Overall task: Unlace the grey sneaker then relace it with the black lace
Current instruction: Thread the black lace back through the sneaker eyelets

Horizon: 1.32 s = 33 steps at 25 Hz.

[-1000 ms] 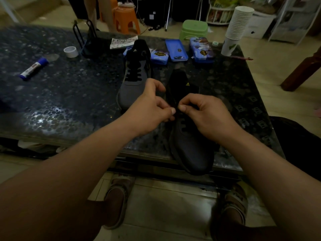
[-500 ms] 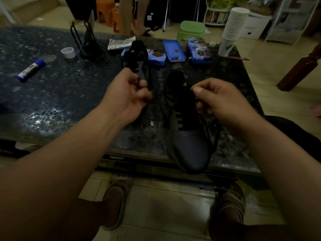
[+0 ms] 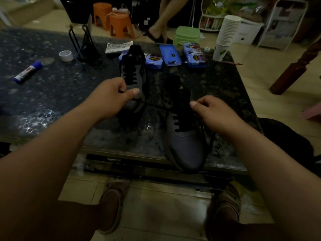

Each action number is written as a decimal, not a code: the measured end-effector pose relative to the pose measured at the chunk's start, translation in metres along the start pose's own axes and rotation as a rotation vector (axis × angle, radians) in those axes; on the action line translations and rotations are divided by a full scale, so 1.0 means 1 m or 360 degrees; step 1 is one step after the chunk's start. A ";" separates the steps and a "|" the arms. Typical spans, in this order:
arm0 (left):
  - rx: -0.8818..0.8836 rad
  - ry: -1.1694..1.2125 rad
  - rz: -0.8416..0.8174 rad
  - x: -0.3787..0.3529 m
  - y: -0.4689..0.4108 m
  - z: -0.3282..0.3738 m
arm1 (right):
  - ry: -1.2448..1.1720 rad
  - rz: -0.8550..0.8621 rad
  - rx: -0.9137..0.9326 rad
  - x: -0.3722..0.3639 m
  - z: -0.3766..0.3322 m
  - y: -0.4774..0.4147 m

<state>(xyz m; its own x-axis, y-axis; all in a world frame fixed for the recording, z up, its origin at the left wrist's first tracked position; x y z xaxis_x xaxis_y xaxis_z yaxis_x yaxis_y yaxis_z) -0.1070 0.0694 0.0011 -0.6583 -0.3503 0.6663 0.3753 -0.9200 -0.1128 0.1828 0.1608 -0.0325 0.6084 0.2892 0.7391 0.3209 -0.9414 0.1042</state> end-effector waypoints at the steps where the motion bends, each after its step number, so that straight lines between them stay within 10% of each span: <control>1: -0.0027 -0.0087 0.0089 0.010 -0.002 -0.004 | 0.0073 -0.0023 0.0005 -0.002 0.000 0.003; 15: -0.0398 -0.0644 0.0414 -0.013 0.019 0.039 | 0.0417 -0.0225 0.0103 -0.020 -0.005 0.043; 21: -0.0984 -0.0247 -0.0137 -0.091 0.078 0.127 | -0.0126 -0.0274 0.0030 -0.005 0.005 0.054; 25: -0.0800 -0.0010 -0.0593 -0.132 0.081 0.140 | -0.0665 -0.0454 0.0152 0.024 -0.007 0.054; 33: -0.0323 0.0546 -0.0562 -0.092 0.056 0.122 | -0.0760 -0.0230 0.0090 0.038 -0.005 0.040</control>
<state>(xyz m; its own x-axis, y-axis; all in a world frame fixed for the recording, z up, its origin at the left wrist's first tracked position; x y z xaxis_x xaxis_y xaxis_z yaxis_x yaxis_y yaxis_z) 0.0539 0.0714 0.0231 -0.9101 -0.0194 0.4140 -0.0189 -0.9959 -0.0882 0.2151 0.1336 0.0029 0.8150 0.4754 0.3313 0.4570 -0.8788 0.1370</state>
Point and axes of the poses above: each hand's wrist, its own y-axis away from the middle knuckle, its own x-axis out of the back of the hand, z = x × y, the point moved 10 cm from there along -y, towards the middle knuckle, and after that the axes turned 8 degrees about y, right-handed, at the moved point
